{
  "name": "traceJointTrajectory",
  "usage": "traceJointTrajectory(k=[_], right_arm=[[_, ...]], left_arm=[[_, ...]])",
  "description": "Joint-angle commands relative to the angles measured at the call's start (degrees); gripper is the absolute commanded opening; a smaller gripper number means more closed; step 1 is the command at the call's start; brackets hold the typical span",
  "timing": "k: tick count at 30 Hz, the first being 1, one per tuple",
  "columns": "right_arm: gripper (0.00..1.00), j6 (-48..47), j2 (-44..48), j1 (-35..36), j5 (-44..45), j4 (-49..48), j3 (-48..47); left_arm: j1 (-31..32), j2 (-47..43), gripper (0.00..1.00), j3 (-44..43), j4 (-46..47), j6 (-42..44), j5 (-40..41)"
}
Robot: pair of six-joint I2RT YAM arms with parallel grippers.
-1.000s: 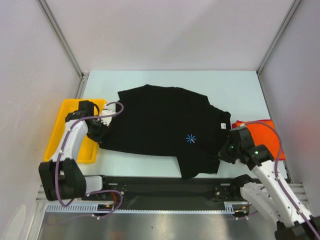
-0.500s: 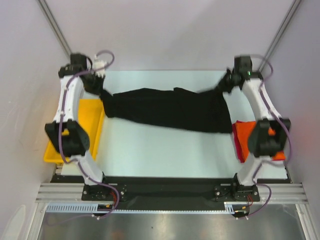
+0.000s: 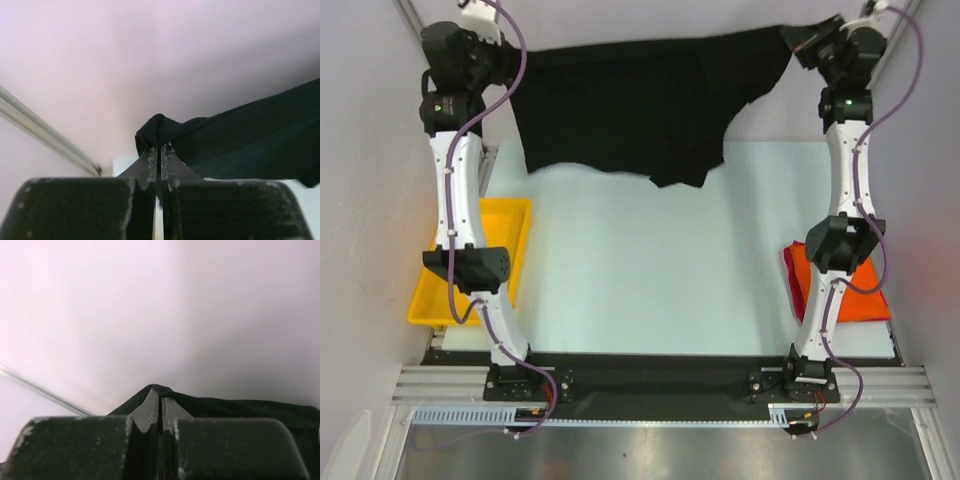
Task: Fold and stack the t-shirts
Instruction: Flatten the tshirt out
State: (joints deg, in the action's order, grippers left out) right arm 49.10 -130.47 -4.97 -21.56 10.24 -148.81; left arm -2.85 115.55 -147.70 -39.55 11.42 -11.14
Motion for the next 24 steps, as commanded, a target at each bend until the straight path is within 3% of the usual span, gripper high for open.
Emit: traceJointTrajectory(k=[1,6,9,11,15,18,22,24], right_arm=[[0.00,3.37,8.90,-4.24,1.35,-13.84,-3.08],[0.00,-1.02,17.17,-4.96,-2.33,-11.39,14.66],[0.00,-3.92,25.86,-4.96,-4.45,-11.47,30.38],[0.00,-6.11,34.26,-4.96,-3.41,-11.03,39.43],[0.00,-13.05,47.72,-5.05,1.08,-0.26,62.25],[0.00,-13.77,56.69,-5.05,2.58,5.03,73.89],[0.00,-13.86,65.42,-4.87,4.94,11.10,94.61],[0.00,-13.95,68.59,-4.61,5.56,14.87,99.31]], left_arm=[[-1.81,-5.33,0.00,-3.91,10.80,0.53,3.14],[-1.81,-7.96,0.00,0.47,9.50,1.67,-0.98],[-1.89,-12.79,0.00,11.35,7.39,3.33,-4.24],[-2.16,-18.04,0.00,22.51,7.56,4.57,-4.15],[-3.30,-27.00,0.00,37.89,3.01,8.60,-7.14],[-3.30,-35.09,0.00,53.35,0.54,11.69,-8.29],[-3.30,-42.15,0.01,74.86,-2.98,15.55,-8.29],[-3.39,-44.34,0.00,83.40,-4.91,17.31,-6.36]])
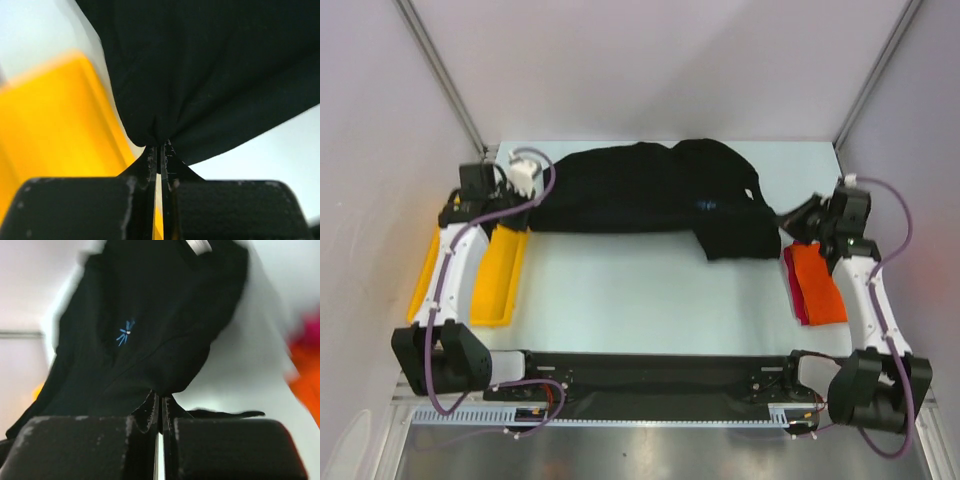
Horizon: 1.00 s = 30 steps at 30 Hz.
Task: Fold and stack the t-shirts
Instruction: Flatten the tshirt out, then fold the tshirt
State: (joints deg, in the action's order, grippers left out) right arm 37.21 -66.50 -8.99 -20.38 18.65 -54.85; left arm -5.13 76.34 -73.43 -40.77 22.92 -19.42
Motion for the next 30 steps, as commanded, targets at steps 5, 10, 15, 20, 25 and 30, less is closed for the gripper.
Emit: traceJointTrajectory(k=[5,10,15,20,25,30], right_arm=[[0.00,-2.32,12.18,2.48,4.91,12.80,15.98],[0.00,-3.98,14.46,3.98,7.54,26.06,15.83],[0.00,-3.03,17.72,4.16,7.56,31.10,12.32],[0.00,-1.88,10.10,6.35,5.44,16.53,10.47],[0.00,-5.74,-10.11,8.82,6.06,0.97,3.37],[0.00,-6.36,-24.97,8.82,4.92,-5.03,-7.01]], left_arm=[[-1.64,-6.72,0.00,21.91,-8.88,11.95,6.48],[-2.61,-8.83,0.00,26.49,-17.04,17.15,9.22],[-3.93,-9.54,0.00,22.91,-24.17,22.43,9.40],[-3.93,-2.00,0.00,15.44,-16.98,16.75,8.88],[-3.93,12.07,0.00,4.71,-11.61,10.49,7.29],[-3.93,21.21,0.00,-2.06,-9.77,8.02,8.34]])
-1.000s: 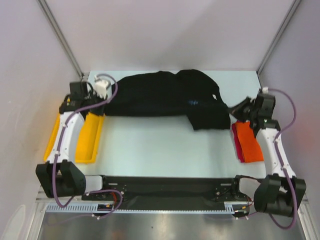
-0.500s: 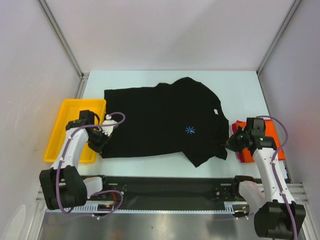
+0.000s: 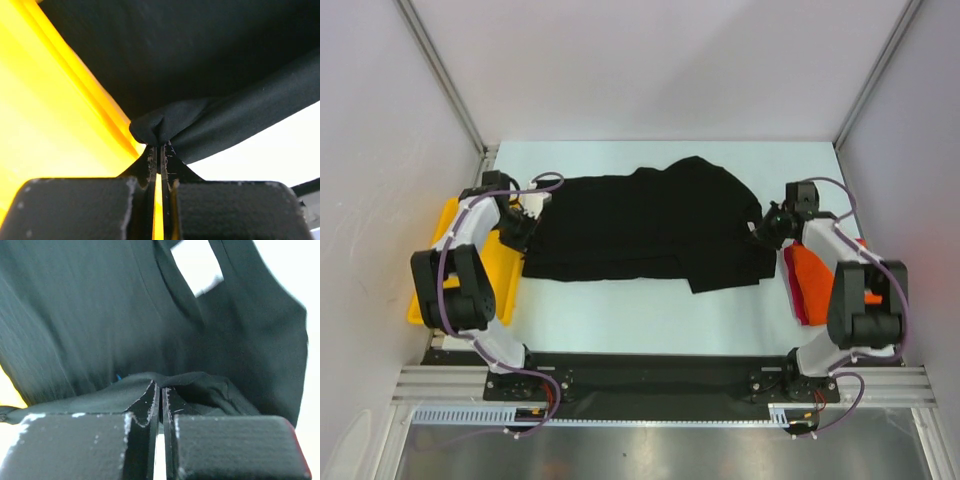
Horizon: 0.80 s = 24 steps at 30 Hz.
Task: Fold and stack the t-shirts
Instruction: Fold the tshirt
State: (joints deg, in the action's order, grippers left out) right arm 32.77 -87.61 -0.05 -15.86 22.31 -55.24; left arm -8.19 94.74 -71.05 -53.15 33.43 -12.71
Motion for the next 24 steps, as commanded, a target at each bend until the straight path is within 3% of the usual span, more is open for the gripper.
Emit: traceJointTrajectory(k=[1,6,12,15,16,18,19,20,22,24], right_arm=[[0.00,-2.19,-8.32,-0.12,-0.31,-9.12,-8.46],[0.00,-5.61,-19.41,-0.12,-0.23,-5.79,-20.41],[0.00,-6.32,-24.18,-0.12,-0.05,-4.64,-25.69],[0.00,-6.76,-25.41,-0.12,0.30,-3.94,-26.84],[0.13,-7.28,-25.67,-0.12,0.56,-3.85,-27.80],[0.36,-7.64,-26.03,-0.12,1.70,-2.45,-29.12],[0.46,-7.72,-25.94,-0.12,2.05,-2.01,-30.26],[0.48,-7.99,-25.77,-0.12,2.58,-1.48,-30.71],[0.50,-8.43,-23.84,-0.12,3.28,-0.95,-31.33],[0.50,-9.30,-21.91,-0.12,4.69,0.80,-31.24]], left_arm=[[-0.87,5.34,0.00,-5.41,2.70,-2.93,1.98],[-0.69,12.12,0.00,-12.52,1.38,-4.69,1.82],[0.10,14.15,0.02,-14.38,1.82,-5.39,2.43],[0.28,14.42,0.10,-15.26,2.52,-6.97,3.12],[0.28,14.42,0.22,-15.61,3.22,-8.45,3.83],[0.28,13.55,0.32,-16.57,4.62,-11.17,6.45],[0.28,12.93,0.43,-16.84,5.85,-12.32,7.60],[0.19,12.32,0.46,-17.54,8.64,-13.38,8.66],[0.27,9.60,0.66,-18.33,12.52,-16.20,10.69],[0.36,7.84,0.68,-19.48,13.85,-16.99,9.20]])
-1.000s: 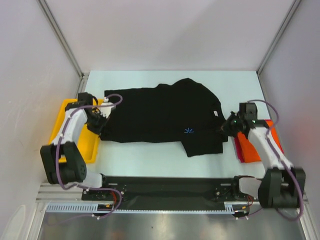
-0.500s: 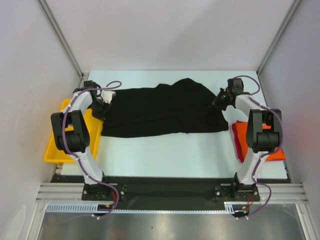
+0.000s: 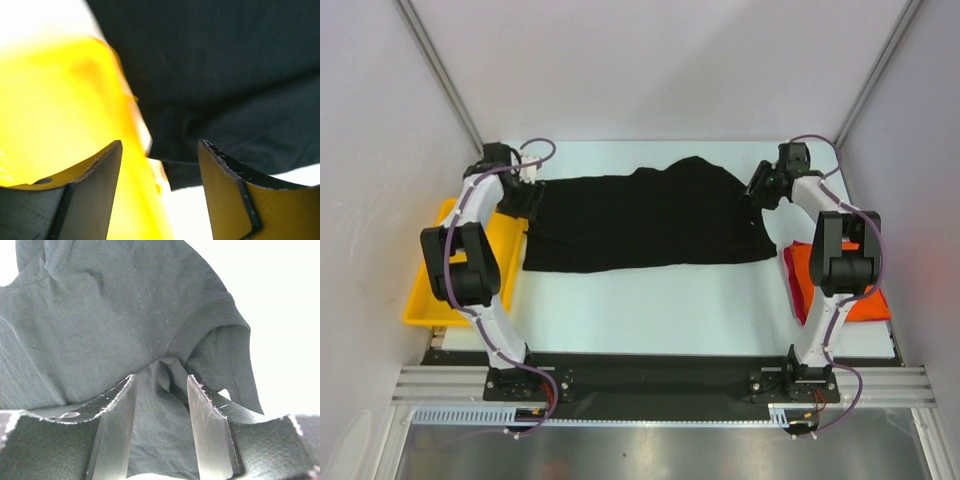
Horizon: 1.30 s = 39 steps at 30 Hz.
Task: Fold and stack the t-shirts
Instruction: Fold the tshirt
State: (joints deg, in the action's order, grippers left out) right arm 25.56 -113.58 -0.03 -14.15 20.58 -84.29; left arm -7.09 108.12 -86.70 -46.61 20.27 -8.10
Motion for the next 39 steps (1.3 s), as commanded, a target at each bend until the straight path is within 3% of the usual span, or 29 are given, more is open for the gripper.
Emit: traceJointTrajectory(k=[1,3,7,8,11,16,25,26,27,29,30,32,33,39], right_arm=[[0.50,-2.62,6.77,-0.14,3.69,3.23,-1.76],[0.50,-4.20,9.76,-0.14,6.58,6.13,1.05],[0.47,-5.52,17.50,-0.14,11.69,9.82,10.09],[0.47,-5.09,20.04,-0.14,12.21,10.01,12.03],[0.47,-3.77,22.52,2.93,13.79,10.19,17.83],[0.48,-0.43,19.28,4.43,14.06,7.72,20.92],[0.47,0.19,12.33,4.16,18.28,7.02,21.28],[0.45,0.36,11.89,4.16,18.37,6.93,21.10],[0.35,0.45,11.72,4.16,18.20,7.02,20.92],[0.27,0.54,11.71,4.25,17.93,8.51,21.18],[0.16,0.54,12.06,4.34,17.84,9.21,21.53],[0.05,0.54,14.08,4.25,18.02,11.06,22.85],[0.00,0.80,15.13,4.25,17.93,12.45,24.60],[0.00,3.79,25.24,4.07,17.76,19.13,29.88]], left_arm=[[-0.47,-7.03,0.68,-4.09,6.80,-3.23,1.89],[1.90,-8.44,0.66,-2.88,5.13,0.70,0.11],[6.65,-14.76,0.39,8.53,4.16,11.08,-0.78],[6.65,-17.21,0.38,13.00,4.16,13.11,-1.56],[8.67,-19.87,0.41,19.95,4.77,19.88,2.09],[8.76,-19.00,0.62,25.78,11.53,26.30,9.84],[10.78,-11.98,0.64,30.62,17.95,28.07,12.84],[10.96,-11.62,0.61,31.23,18.48,27.98,13.02],[10.96,-11.35,0.51,31.58,19.62,27.81,13.28],[10.96,-10.91,0.36,32.37,20.15,27.37,13.90],[10.87,-11.00,0.19,32.55,20.24,27.19,13.90],[10.96,-12.39,0.00,33.78,20.42,26.93,13.37],[10.96,-13.01,0.00,34.31,20.42,26.84,13.02],[10.87,-22.49,0.00,37.65,13.59,28.68,9.69]])
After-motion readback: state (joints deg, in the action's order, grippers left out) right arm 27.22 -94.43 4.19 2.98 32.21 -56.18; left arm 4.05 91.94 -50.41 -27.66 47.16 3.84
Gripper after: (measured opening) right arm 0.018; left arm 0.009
